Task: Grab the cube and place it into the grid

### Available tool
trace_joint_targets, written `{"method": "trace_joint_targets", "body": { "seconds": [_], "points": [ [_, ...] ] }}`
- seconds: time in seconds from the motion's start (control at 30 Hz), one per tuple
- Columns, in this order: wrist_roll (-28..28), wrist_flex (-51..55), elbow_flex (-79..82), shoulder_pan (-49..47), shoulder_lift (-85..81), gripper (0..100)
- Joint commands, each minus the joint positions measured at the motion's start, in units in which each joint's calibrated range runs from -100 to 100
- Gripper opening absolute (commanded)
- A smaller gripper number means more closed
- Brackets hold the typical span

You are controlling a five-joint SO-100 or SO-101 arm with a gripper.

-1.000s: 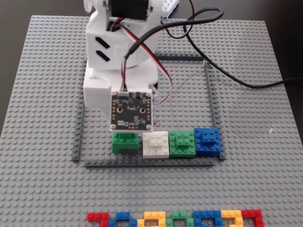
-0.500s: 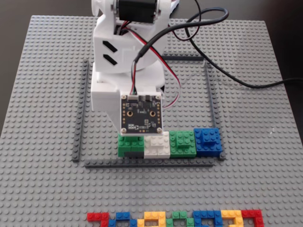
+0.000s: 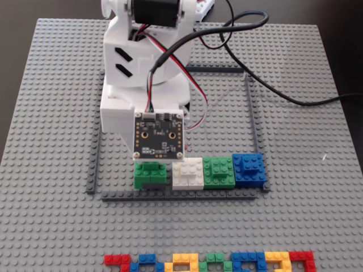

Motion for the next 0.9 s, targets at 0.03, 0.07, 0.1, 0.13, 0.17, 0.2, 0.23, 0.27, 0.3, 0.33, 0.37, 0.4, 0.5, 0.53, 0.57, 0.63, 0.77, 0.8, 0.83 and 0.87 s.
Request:
{"method": "trace_joint_targets", "body": {
  "seconds": [0.03, 0.07, 0.1, 0.13, 0.17, 0.2, 0.23, 0.27, 0.3, 0.33, 0.37, 0.4, 0.5, 0.53, 0.57, 0.63, 0.77, 0.8, 0.83, 0.87],
  "points": [
    [0.3, -0.3, -2.6, 0.2, -1.3, 5],
    [0.2, -0.3, -2.5, 0.1, -1.4, 5],
    [0.2, -0.2, -2.4, 0.1, -1.4, 5],
    [0.1, -0.2, -2.3, 0.1, -1.5, 5],
    [0.1, -0.2, -2.3, 0.0, -1.5, 5],
    [0.1, -0.2, -2.3, 0.0, -1.6, 5],
    [0.0, -0.2, -2.3, -0.1, -1.6, 5],
    [0.0, -0.2, -2.3, -0.1, -1.6, 5],
    [0.0, -0.3, -2.2, -0.2, -1.6, 5],
    [0.0, -0.3, -2.2, -0.3, -1.6, 5],
    [-0.1, -0.3, -2.2, -0.4, -1.6, 5],
    [-0.1, -0.3, -2.2, -0.4, -1.5, 5],
    [-0.2, -0.3, -2.2, -0.5, -1.5, 5],
    [-0.2, -0.3, -2.2, -0.6, -1.5, 5],
    [-0.2, -0.3, -2.2, -0.7, -1.4, 5],
    [-0.3, -0.3, -2.2, -0.7, -1.3, 5],
    [-0.3, -0.4, -2.3, -0.7, -1.3, 5],
    [-0.3, -0.4, -2.3, -0.7, -1.2, 5],
    [-0.3, -0.4, -2.3, -0.7, -1.2, 5],
    [-0.3, -0.4, -2.3, -0.7, -1.1, 5]
  ]
}}
